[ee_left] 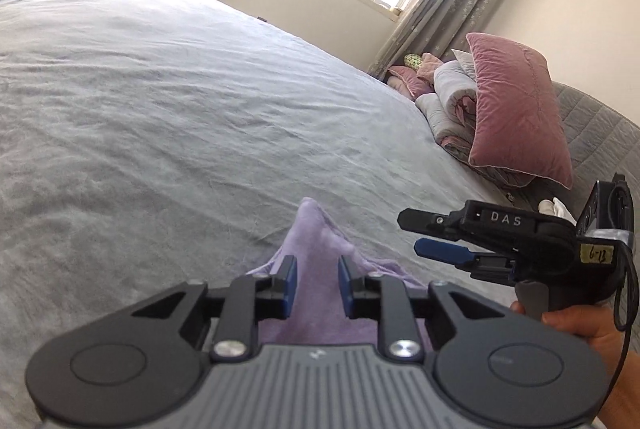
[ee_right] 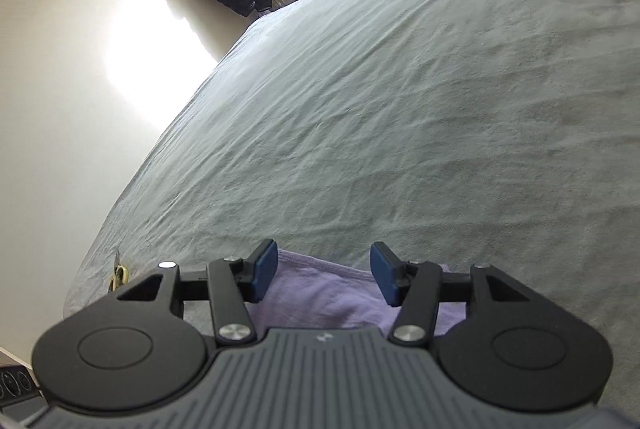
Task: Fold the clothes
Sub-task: 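Fold the grasped edge over the bundle with both grippers and release, then position both open grippers around the folded lavender bundle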
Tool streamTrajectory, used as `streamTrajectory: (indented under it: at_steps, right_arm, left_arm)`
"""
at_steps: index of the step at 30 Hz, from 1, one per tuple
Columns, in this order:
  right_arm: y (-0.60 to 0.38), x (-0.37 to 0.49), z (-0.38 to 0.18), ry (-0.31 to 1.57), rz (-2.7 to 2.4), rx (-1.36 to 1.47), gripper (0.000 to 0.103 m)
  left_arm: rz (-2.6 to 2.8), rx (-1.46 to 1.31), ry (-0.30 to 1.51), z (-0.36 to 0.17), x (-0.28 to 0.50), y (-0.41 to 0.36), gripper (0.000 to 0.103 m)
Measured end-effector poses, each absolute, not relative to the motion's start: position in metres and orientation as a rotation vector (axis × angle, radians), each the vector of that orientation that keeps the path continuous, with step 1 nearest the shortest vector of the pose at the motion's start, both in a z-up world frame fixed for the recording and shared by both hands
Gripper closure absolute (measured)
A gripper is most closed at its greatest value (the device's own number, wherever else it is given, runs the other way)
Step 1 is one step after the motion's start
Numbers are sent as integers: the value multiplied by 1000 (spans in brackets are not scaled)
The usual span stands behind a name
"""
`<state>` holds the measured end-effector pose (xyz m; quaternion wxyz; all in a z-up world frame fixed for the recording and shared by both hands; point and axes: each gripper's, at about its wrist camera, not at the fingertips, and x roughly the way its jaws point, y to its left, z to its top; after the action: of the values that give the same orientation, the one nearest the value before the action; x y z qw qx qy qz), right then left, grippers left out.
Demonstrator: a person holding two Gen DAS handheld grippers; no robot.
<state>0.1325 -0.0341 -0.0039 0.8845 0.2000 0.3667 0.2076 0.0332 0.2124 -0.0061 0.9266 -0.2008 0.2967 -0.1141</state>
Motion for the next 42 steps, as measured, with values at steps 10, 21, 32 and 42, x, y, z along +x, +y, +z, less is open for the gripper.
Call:
streamTrajectory:
  at_steps: [10,21,32,42]
  right_arm:
    - [-19,85,-34,659,435,64,47]
    - [-51,83,-39,686,382,155,41]
    - [-89,36,-42,746,392,505,38]
    - [-83,12,-43,772,410,580,38]
  left_arm:
    - [-276,-180,640,-36,98,190,81]
    - [-181,-304,697,-29,100,242,56]
    - [-265,-282,800,-16,57,239,53]
    - [-276,-377,872,-24,43,247,99]
